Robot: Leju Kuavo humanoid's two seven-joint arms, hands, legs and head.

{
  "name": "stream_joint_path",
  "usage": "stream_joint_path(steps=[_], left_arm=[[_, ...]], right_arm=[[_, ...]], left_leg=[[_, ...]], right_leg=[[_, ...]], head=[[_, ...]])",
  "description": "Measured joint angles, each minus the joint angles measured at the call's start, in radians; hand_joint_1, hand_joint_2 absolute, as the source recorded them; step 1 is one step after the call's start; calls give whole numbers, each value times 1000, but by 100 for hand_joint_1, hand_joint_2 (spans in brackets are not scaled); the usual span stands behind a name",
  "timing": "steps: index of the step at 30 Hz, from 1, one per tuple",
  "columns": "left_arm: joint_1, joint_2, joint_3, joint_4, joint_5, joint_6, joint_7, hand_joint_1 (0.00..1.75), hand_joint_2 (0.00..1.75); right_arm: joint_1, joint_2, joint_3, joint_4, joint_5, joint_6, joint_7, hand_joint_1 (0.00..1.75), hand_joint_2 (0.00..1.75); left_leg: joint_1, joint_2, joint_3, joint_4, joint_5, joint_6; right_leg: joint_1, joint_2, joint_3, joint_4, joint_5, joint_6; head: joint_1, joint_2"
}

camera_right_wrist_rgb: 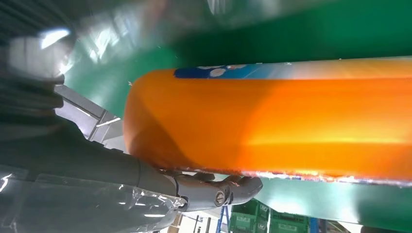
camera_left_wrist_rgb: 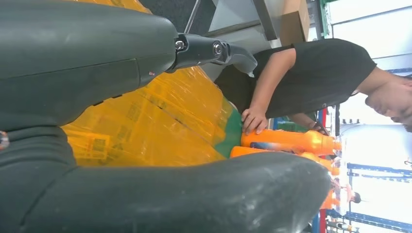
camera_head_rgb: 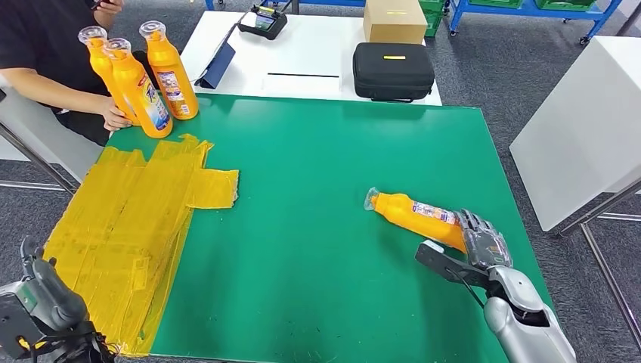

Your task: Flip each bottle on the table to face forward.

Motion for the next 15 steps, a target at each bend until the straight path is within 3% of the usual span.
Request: stream_joint_path(steps=[5, 15], left_arm=[[-4, 9, -11, 2, 11, 13, -2, 0, 0], [-12, 18, -26, 8, 28, 32, -4, 0, 0]], right_arm=[[-53, 10, 24, 77, 2, 4, -16, 154, 175], [-146, 17, 88, 221, 7, 22, -67, 172, 175]], left_leg=[[0, 2, 5, 0, -1, 0], [1, 9, 21, -1, -8, -2]], right_leg=[[0, 2, 4, 0, 0, 0], [1, 11, 8, -1, -3, -1]], head=[[0, 0], [0, 0]])
